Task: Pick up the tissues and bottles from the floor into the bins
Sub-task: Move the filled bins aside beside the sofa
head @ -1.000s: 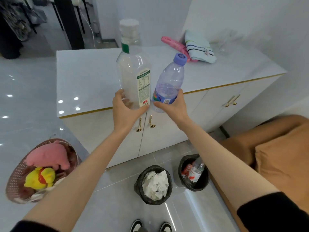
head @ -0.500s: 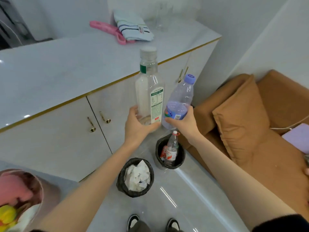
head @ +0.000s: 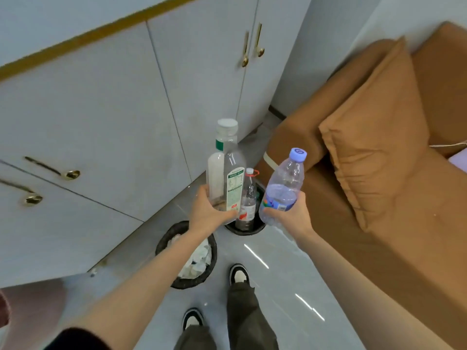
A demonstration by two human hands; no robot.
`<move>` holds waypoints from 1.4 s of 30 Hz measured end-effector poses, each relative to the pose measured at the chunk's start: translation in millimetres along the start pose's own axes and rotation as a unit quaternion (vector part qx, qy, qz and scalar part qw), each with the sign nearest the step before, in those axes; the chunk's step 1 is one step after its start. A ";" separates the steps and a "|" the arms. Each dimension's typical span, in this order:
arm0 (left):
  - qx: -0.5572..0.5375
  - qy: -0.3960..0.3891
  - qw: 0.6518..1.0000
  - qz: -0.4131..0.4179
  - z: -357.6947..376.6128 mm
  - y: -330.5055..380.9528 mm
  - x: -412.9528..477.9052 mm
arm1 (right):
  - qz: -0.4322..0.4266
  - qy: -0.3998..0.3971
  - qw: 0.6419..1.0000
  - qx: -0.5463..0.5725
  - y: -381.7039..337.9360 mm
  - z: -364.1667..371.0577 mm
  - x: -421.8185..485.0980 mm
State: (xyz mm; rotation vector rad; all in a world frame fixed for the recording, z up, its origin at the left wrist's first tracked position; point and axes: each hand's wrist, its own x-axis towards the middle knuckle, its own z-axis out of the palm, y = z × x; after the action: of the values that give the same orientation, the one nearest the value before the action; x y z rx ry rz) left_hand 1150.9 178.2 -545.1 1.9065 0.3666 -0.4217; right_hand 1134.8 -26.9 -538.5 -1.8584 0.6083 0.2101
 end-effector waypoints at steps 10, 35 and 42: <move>0.040 0.005 0.995 -0.096 126.3 -114.3 142.0 | 0.072 -0.024 0.997 -0.017 147.2 28.7 139.4; 0.138 0.083 0.979 -0.125 215.9 -253.1 224.2 | 0.029 -0.090 0.973 -0.212 271.6 76.1 237.7; 0.108 0.060 0.983 -0.132 186.3 -247.0 203.6 | -0.092 -0.150 0.861 -0.478 226.5 45.3 219.0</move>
State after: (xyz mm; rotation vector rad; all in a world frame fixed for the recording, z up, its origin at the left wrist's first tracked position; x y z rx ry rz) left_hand 1200.6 103.5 -904.4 2.1087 0.6823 -0.5421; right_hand 1213.8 -109.8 -835.5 -2.7382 0.0686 0.7676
